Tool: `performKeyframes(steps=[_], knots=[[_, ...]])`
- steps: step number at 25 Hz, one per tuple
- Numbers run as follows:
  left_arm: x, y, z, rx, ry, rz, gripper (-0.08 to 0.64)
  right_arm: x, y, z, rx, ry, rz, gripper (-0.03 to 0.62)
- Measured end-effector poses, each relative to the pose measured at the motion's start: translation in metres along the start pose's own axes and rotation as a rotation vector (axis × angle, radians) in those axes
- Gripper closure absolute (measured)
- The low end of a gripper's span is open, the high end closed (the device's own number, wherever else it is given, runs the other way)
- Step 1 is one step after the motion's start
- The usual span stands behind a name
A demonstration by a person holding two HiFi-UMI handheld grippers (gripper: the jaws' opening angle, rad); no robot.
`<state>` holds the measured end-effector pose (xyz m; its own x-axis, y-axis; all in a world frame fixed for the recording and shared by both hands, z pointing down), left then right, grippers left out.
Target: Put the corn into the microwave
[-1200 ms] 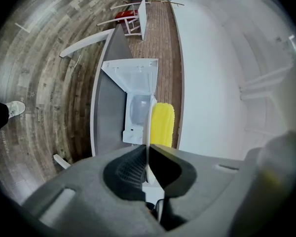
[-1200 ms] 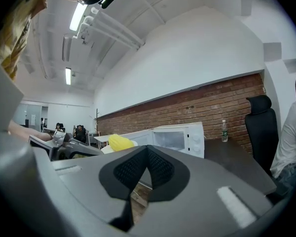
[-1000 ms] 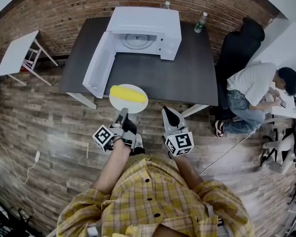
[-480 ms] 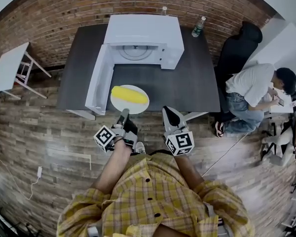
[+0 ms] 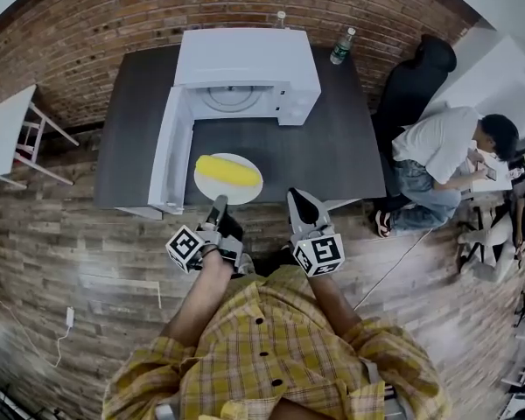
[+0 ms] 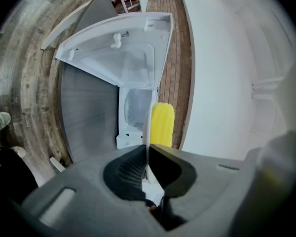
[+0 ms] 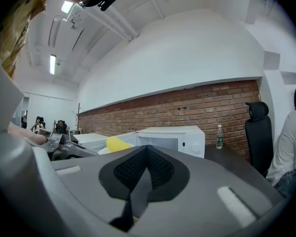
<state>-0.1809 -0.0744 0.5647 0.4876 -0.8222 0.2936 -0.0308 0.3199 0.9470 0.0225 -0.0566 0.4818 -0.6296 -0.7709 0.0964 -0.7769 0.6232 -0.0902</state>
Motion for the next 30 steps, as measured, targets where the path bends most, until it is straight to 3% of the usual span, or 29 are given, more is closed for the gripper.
performKeyframes(steps=[4, 18, 30], knots=[[0.010, -0.001, 0.001, 0.025, 0.009, 0.010, 0.545, 0.006, -0.009, -0.004, 0.019, 0.011, 0.016, 0.594], [0.058, -0.001, 0.008, -0.003, -0.024, 0.004, 0.545, 0.039, -0.041, -0.010, 0.023, 0.018, 0.094, 0.594], [0.112, 0.000, 0.019, -0.020, -0.098, 0.001, 0.543, 0.060, -0.084, -0.016, 0.043, 0.011, 0.093, 0.594]])
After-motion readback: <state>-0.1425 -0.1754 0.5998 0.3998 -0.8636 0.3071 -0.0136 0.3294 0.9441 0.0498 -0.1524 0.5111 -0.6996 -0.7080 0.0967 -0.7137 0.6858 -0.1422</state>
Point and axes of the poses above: the fingertips, and each gripper's own axes: x forward along the fingers, y to its left, z out of its top, the point moved 5 cm from there along -x, backward along the fingers, and after that the axes turned 15 degrees about z, right-handed, at the moved point
